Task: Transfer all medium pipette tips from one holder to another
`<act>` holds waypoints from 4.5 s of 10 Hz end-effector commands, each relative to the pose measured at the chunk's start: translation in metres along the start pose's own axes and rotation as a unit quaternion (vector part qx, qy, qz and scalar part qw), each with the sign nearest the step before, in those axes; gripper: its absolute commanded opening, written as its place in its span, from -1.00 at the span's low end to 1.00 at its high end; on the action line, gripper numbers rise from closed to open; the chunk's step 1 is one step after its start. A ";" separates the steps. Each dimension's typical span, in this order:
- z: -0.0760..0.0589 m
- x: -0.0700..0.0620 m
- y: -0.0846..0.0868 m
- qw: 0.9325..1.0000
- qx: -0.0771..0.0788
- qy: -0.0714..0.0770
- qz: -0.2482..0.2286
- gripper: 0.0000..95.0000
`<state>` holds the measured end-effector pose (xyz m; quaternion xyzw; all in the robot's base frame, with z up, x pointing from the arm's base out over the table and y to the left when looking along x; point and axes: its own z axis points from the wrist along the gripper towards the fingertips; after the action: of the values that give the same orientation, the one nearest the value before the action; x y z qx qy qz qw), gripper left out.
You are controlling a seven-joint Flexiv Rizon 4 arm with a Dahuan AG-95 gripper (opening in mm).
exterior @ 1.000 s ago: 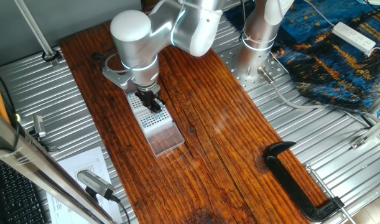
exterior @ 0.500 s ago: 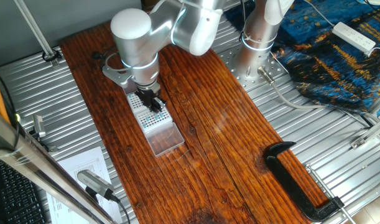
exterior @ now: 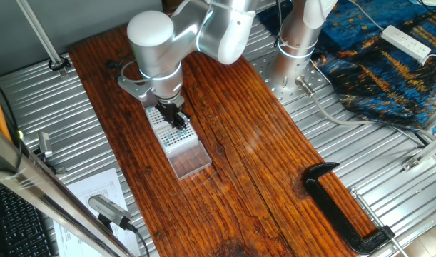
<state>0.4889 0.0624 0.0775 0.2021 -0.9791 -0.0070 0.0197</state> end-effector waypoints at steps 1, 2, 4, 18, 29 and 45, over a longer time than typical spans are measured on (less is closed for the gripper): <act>0.000 0.001 0.000 1.000 0.000 -0.001 0.000 -1.00; 0.000 0.001 0.000 1.000 0.001 -0.001 0.000 -1.00; 0.000 0.001 0.000 1.000 -0.002 -0.001 0.002 -1.00; -0.074 -0.009 -0.014 1.000 -0.007 0.022 -0.013 -1.00; -0.086 0.030 -0.088 0.995 0.008 0.029 -0.094 -1.00; -0.055 0.036 -0.076 0.996 0.002 0.016 -0.085 -1.00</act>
<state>0.4882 -0.0222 0.1325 0.2844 -0.9581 -0.0037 0.0347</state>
